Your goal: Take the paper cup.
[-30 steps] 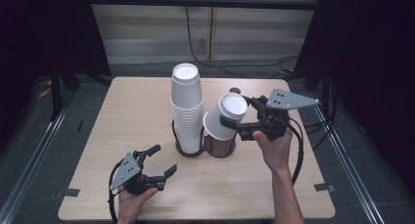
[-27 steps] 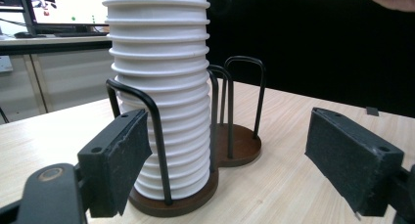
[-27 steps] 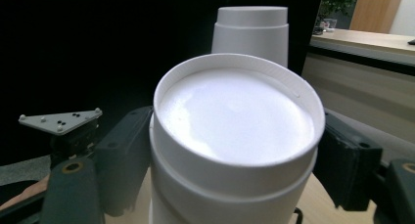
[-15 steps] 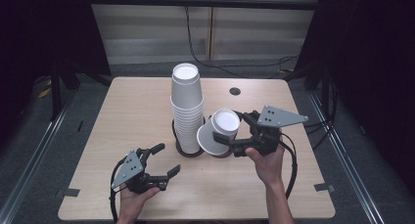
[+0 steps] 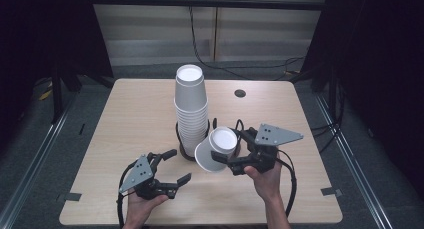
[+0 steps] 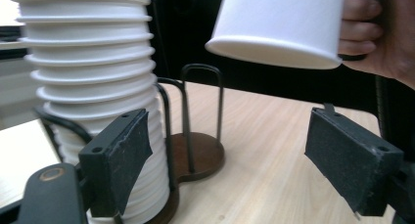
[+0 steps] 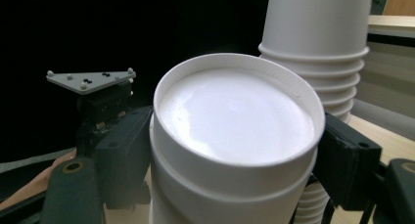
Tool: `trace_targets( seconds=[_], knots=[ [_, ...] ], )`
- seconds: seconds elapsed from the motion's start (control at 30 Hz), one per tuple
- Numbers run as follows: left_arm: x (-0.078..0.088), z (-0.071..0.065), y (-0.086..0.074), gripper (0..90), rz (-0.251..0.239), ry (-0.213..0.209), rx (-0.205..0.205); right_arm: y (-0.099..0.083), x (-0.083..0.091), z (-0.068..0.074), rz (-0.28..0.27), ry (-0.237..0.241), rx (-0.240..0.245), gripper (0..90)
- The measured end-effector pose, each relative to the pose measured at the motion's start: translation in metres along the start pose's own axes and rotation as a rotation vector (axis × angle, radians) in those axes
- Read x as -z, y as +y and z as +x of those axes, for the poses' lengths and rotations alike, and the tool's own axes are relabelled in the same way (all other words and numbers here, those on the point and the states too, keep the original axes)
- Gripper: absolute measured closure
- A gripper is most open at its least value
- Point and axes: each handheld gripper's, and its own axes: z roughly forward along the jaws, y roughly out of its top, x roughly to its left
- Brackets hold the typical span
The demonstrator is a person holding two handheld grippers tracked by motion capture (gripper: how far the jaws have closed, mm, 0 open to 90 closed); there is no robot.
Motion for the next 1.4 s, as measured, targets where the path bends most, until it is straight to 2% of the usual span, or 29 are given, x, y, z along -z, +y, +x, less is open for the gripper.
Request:
trace_targets(
  seconds=[0.27,0.43,0.8,1.07,1.4],
  knots=[
    [-0.003,-0.005,-0.001,16.2,-0.014,-0.023,0.013,-0.014,-0.012,0.003,0.024,0.046,-0.018,23.4],
    [-0.006,-0.008,-0.001,15.8,-0.012,-0.059,0.002,-0.022,-0.018,0.003,0.039,0.069,-0.031,23.4],
    [-0.013,-0.011,-0.005,15.5,0.019,-0.115,-0.005,-0.04,-0.027,0.003,0.055,0.101,-0.069,23.4],
    [-0.017,-0.012,-0.01,12.5,0.028,-0.115,0.005,-0.046,-0.037,0.006,0.068,0.129,-0.073,23.4],
    [-0.022,-0.011,-0.015,10.3,0.031,-0.135,0.018,-0.052,-0.048,0.011,0.078,0.158,-0.079,23.4]
  ],
)
